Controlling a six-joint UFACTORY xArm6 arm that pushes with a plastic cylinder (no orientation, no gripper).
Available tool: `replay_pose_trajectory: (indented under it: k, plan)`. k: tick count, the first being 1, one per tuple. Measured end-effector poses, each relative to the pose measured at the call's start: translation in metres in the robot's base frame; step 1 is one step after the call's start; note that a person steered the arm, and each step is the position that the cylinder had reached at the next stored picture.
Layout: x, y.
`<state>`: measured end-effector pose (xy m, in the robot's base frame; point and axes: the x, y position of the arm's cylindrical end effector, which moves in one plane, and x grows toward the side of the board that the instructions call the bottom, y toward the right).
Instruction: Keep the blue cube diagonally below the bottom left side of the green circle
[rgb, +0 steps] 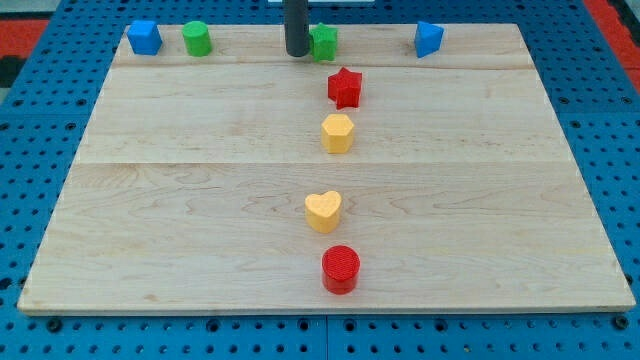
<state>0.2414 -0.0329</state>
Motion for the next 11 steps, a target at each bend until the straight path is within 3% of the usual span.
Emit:
replay_pose_trajectory:
  k: [3, 4, 7, 11]
  plan:
    - [-0.006, -0.036]
    - [-0.041, -0.038]
    - [-0.050, -0.059]
    - [-0.049, -0.180]
